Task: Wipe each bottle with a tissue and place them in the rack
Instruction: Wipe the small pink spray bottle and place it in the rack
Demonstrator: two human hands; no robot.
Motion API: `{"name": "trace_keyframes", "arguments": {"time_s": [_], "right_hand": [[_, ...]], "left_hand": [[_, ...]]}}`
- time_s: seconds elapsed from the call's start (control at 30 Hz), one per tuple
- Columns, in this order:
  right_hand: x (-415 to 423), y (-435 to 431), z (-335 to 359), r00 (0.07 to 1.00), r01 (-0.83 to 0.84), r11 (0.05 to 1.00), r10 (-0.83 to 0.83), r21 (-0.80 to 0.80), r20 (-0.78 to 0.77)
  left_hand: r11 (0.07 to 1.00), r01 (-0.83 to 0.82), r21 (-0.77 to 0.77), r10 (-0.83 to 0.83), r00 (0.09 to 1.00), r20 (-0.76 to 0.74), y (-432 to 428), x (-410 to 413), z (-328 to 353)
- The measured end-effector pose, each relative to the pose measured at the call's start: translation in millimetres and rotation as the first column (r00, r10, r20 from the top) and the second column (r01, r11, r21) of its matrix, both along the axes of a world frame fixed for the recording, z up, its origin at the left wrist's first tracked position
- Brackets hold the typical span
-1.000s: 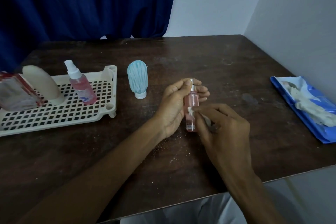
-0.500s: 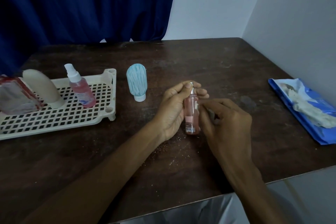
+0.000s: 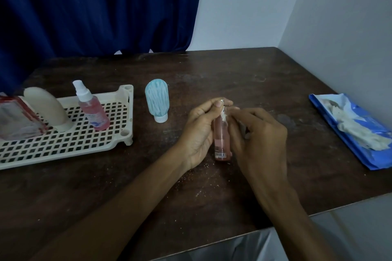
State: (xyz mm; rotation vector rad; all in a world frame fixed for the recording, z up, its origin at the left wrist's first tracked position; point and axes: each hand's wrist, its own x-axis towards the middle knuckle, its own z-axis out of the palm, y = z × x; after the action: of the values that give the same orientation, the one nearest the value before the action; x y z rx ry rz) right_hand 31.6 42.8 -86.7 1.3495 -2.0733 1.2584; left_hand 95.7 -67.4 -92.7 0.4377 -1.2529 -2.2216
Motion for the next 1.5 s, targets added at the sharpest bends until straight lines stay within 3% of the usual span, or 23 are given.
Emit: {"name": "trace_keyframes", "arguments": {"time_s": [0.17, 0.43, 0.73, 0.87, 0.97, 1.23, 1.4, 1.5], "right_hand": [[12, 8, -5, 0.999, -0.037, 0.997, 0.04, 0.074, -0.034], [1, 1, -2, 0.999, 0.04, 0.999, -0.04, 0.003, 0.006], [23, 16, -26, 0.999, -0.011, 0.999, 0.013, 0.052, -0.031], [27, 17, -31, 0.999, -0.029, 0.999, 0.03, 0.031, -0.037], [25, 20, -30, 0.999, -0.04, 0.999, 0.04, 0.014, -0.001], [8, 2, -10, 0.993, -0.02, 0.997, 0.028, -0.073, 0.117], [15, 11, -17, 0.998, -0.043, 0.999, 0.043, 0.001, 0.049], [9, 15, -20, 0.995, -0.01, 1.0, 0.01, -0.004, 0.099]], "left_hand": [[1.0, 0.002, 0.02, -0.002, 1.0, -0.001, 2, -1, 2], [1.0, -0.002, -0.012, 0.002, 1.0, -0.005, 0, 0, 0], [0.998, -0.037, 0.057, 0.037, 0.999, 0.003, -3, -2, 5], [0.999, -0.053, -0.001, 0.053, 0.998, 0.026, -3, -1, 5], [0.996, -0.059, -0.061, 0.06, 0.998, 0.029, -1, 0, 4], [1.0, 0.001, -0.003, -0.001, 1.0, 0.007, 0, 1, 4], [0.998, -0.048, 0.04, 0.048, 0.999, -0.006, 1, -3, 4], [0.999, -0.034, 0.01, 0.034, 0.999, -0.008, 0, -4, 4]]}}
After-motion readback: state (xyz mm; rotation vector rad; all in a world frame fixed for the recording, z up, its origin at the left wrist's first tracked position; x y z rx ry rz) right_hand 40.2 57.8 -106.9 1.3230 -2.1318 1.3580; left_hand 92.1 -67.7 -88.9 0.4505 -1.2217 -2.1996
